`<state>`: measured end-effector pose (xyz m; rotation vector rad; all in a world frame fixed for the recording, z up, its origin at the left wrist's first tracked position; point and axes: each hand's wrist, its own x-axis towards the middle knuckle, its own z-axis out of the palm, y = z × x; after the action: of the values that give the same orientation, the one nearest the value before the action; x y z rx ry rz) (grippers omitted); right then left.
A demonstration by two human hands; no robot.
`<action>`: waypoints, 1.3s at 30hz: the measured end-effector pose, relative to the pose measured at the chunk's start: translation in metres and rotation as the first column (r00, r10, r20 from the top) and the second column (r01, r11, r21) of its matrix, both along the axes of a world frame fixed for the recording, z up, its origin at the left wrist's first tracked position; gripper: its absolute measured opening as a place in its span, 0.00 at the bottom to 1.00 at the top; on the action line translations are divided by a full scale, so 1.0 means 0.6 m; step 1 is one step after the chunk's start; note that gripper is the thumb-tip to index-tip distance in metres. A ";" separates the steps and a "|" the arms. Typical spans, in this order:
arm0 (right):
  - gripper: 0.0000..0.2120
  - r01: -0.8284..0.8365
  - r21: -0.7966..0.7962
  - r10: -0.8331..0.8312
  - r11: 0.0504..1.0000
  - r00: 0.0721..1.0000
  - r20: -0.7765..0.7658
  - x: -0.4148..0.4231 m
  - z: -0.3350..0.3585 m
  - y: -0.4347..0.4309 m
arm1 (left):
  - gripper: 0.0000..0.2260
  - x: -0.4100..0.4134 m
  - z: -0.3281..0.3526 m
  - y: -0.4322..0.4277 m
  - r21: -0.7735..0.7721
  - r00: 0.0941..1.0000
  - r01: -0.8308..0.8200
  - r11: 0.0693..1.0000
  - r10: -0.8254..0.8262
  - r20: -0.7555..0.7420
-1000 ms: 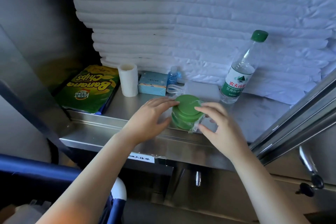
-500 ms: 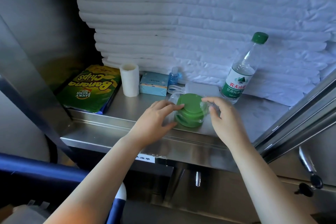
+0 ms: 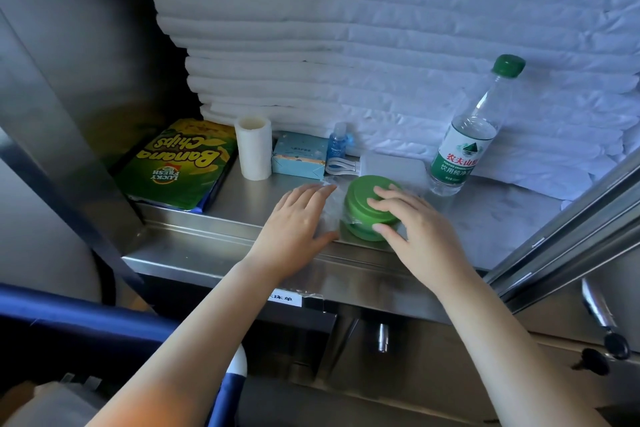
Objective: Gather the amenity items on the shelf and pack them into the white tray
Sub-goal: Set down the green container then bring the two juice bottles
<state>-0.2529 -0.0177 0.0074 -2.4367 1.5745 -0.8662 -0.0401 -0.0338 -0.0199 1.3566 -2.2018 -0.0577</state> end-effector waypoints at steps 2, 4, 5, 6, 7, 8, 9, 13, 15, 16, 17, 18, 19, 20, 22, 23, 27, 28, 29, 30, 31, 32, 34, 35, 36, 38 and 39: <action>0.14 -0.060 0.049 0.057 0.997 0.996 0.065 -0.013 0.002 -0.002 | 0.30 -0.001 -0.001 -0.004 -0.012 1.000 -0.006 1.000 0.006 0.010; 0.13 -0.108 0.115 0.094 0.988 0.988 0.123 -0.026 0.006 -0.005 | 0.27 -0.004 0.000 -0.008 -0.040 1.000 0.016 0.999 -0.015 0.024; 0.13 -0.121 0.135 0.103 0.983 0.986 0.135 -0.031 0.007 -0.007 | 0.25 -0.005 0.001 -0.009 -0.058 0.999 0.030 0.998 -0.028 0.029; 0.13 -0.125 0.143 0.106 0.982 0.985 0.133 -0.035 0.007 -0.009 | 0.21 -0.006 0.003 -0.011 -0.079 0.999 0.040 0.996 -0.038 0.027; 0.13 -0.124 0.140 0.106 0.982 0.986 0.127 -0.036 0.008 -0.010 | 0.17 -0.007 0.004 -0.011 -0.107 0.999 0.046 0.993 -0.044 0.016; 0.12 -0.119 0.129 0.104 0.984 0.987 0.121 -0.035 0.008 -0.009 | 0.12 -0.007 0.006 -0.011 -0.133 0.999 0.052 0.990 -0.052 -0.001; 0.12 -0.111 0.114 0.098 0.987 0.988 0.117 -0.033 0.008 -0.008 | 0.08 -0.007 0.007 -0.011 -0.155 0.998 0.059 0.986 -0.063 -0.018; 0.14 -0.090 0.069 0.082 0.994 0.990 0.113 -0.021 0.007 -0.003 | 0.03 -0.006 0.023 -0.010 -0.176 0.992 0.058 0.983 -0.076 -0.100; 0.14 -0.088 0.069 0.079 0.994 0.990 0.116 -0.018 0.008 -0.004 | 0.04 -0.006 0.034 -0.011 -0.173 0.988 0.080 0.982 -0.102 -0.118; 0.14 -0.088 0.072 0.079 0.993 0.990 0.117 -0.017 0.008 -0.005 | 0.04 -0.006 0.040 -0.013 -0.167 0.983 0.106 0.980 -0.128 -0.128; 0.13 -0.092 0.081 0.081 0.993 0.989 0.122 -0.017 0.008 -0.007 | 0.04 -0.007 0.044 -0.014 -0.154 0.977 0.133 0.979 -0.156 -0.146; 0.12 -0.099 0.096 0.086 0.990 0.987 0.133 -0.017 0.008 -0.010 | 0.04 -0.008 0.048 -0.016 -0.136 0.970 0.159 0.978 -0.180 -0.164; 0.11 -0.111 0.115 0.094 0.987 0.985 0.144 -0.018 0.008 -0.013 | 0.04 -0.010 0.051 -0.019 -0.117 0.963 0.184 0.976 -0.203 -0.178; 0.10 -0.127 0.132 0.107 0.983 0.983 0.150 -0.018 0.009 -0.016 | 0.04 -0.012 0.052 -0.021 -0.092 0.956 0.210 0.973 -0.224 -0.190; 0.09 -0.160 0.155 0.138 0.975 0.979 0.148 -0.020 0.010 -0.019 | 0.04 -0.018 0.050 -0.026 -0.025 0.942 0.243 0.970 -0.242 -0.231; 0.09 -0.173 0.161 0.149 0.972 0.977 0.151 -0.020 0.010 -0.020 | 0.05 -0.021 0.048 -0.028 0.005 0.939 0.240 0.971 -0.230 -0.256; 0.12 -0.141 0.116 0.120 0.983 0.978 0.169 -0.008 0.011 -0.011 | 0.04 -0.023 0.046 -0.036 -0.013 0.919 0.231 0.973 -0.222 -0.327; 0.15 -0.109 0.080 0.095 0.991 0.982 0.161 0.000 0.009 -0.008 | 0.03 -0.024 0.047 -0.038 -0.023 0.913 0.239 0.971 -0.233 -0.336; 0.16 -0.071 0.028 0.066 0.997 0.987 0.145 0.009 0.006 -0.007 | 0.02 -0.025 0.048 -0.040 -0.020 0.909 0.242 0.970 -0.234 -0.344; 0.17 -0.030 -0.030 0.034 0.999 0.991 0.131 0.018 0.003 -0.006 | 0.01 -0.026 0.048 -0.043 -0.007 0.907 0.239 0.971 -0.226 -0.357; 0.16 0.008 -0.078 0.001 0.997 0.992 0.125 0.026 0.001 -0.006 | 0.01 -0.029 0.047 -0.047 0.012 0.904 0.229 0.973 -0.208 -0.373; 0.15 0.041 -0.108 -0.026 0.993 0.991 0.131 0.032 0.000 -0.006 | 0.03 -0.031 0.046 -0.051 0.037 0.902 0.214 0.976 -0.183 -0.391; 0.13 0.076 -0.125 -0.055 0.989 0.985 0.162 0.038 -0.001 -0.008 | 0.09 -0.035 0.046 -0.061 0.092 0.897 0.196 0.976 -0.141 -0.419; 0.12 0.078 -0.124 -0.056 0.989 0.983 0.173 0.037 -0.001 -0.009 | 0.13 -0.037 0.047 -0.065 0.114 0.895 0.200 0.973 -0.134 -0.425; 0.11 0.074 -0.123 -0.051 0.990 0.983 0.174 0.036 -0.002 -0.009 | 0.16 -0.039 0.049 -0.067 0.129 0.891 0.214 0.968 -0.139 -0.432; 0.10 0.042 -0.115 -0.023 0.992 0.987 0.162 0.030 -0.001 -0.010 | 0.19 -0.042 0.050 -0.071 0.154 0.879 0.255 0.955 -0.162 -0.449; 0.09 0.018 -0.101 -0.001 0.995 0.986 0.165 0.026 -0.001 -0.010 | 0.17 -0.043 0.050 -0.071 0.168 0.876 0.274 0.947 -0.174 -0.450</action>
<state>-0.2372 -0.0236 0.0067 -2.3550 1.5193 -1.1444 -0.0657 -0.0762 0.0102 1.0613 -1.9975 -0.6551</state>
